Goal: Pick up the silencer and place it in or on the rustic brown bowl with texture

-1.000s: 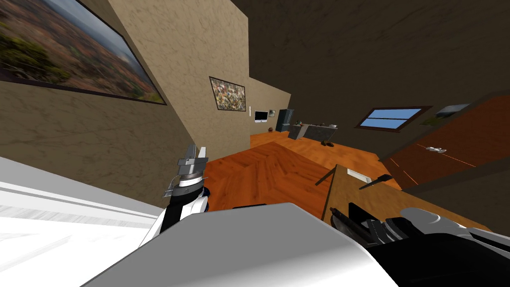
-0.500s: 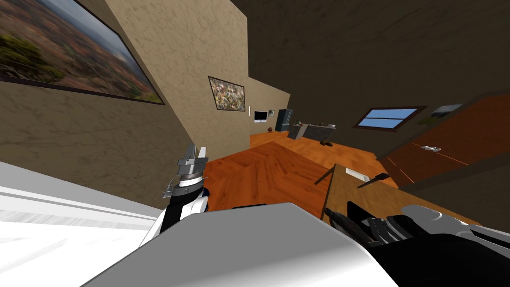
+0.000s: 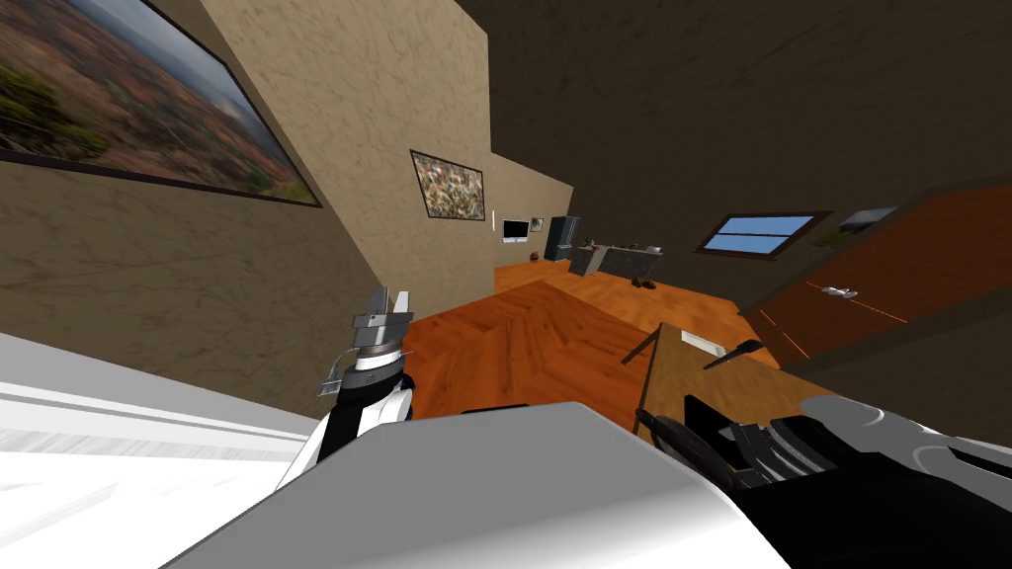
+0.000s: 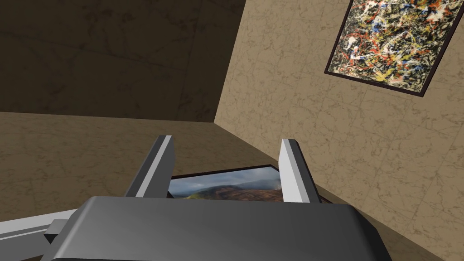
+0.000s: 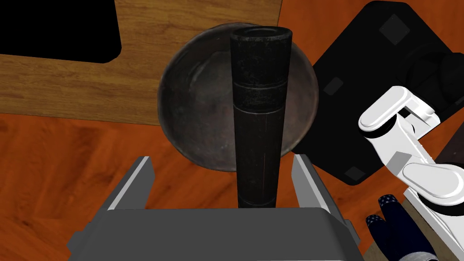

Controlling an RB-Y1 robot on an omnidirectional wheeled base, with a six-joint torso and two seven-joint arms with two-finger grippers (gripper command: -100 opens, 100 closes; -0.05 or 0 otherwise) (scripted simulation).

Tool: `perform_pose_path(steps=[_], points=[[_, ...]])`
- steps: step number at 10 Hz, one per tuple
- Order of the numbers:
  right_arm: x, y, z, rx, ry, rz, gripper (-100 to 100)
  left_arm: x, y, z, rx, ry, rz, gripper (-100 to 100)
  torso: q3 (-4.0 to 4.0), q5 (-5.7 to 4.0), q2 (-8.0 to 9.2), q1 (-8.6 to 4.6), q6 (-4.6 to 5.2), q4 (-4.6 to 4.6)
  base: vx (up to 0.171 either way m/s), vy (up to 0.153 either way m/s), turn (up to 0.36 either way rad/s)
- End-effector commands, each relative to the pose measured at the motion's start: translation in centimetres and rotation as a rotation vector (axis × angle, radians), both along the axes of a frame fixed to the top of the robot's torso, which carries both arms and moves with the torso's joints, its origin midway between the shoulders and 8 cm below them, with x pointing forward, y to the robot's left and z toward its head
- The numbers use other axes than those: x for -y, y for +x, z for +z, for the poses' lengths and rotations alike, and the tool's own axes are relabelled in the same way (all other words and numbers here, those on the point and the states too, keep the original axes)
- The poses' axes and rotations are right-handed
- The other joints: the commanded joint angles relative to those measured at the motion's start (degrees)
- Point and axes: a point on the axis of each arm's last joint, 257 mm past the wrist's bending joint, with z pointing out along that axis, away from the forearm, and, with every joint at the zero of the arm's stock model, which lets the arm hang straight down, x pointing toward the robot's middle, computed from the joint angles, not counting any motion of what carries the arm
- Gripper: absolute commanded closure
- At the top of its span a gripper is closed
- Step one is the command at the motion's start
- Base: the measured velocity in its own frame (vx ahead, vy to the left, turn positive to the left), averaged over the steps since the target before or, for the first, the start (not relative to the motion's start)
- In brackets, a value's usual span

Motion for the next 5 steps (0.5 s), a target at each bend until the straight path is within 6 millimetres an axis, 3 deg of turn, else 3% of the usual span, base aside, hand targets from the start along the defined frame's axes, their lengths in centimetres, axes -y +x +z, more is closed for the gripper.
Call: perform_pose_path(steps=[1, 5], points=[[0.00, 0.00, 0.00, 0.000, 0.000, 0.000, 0, 0.00, 0.00, 0.00, 0.000, 0.000, 0.000, 0, 0.00, 0.00, 0.00, 0.00, 0.00, 0.00, 0.000, 0.000, 0.000], [0.00, 0.00, 0.00, 0.000, 0.000, 0.000, 0, 0.00, 0.00, 0.00, 0.000, 0.000, 0.000, 0, 0.00, 0.00, 0.00, -0.01, 0.00, 0.00, 0.000, 0.000, 0.000]])
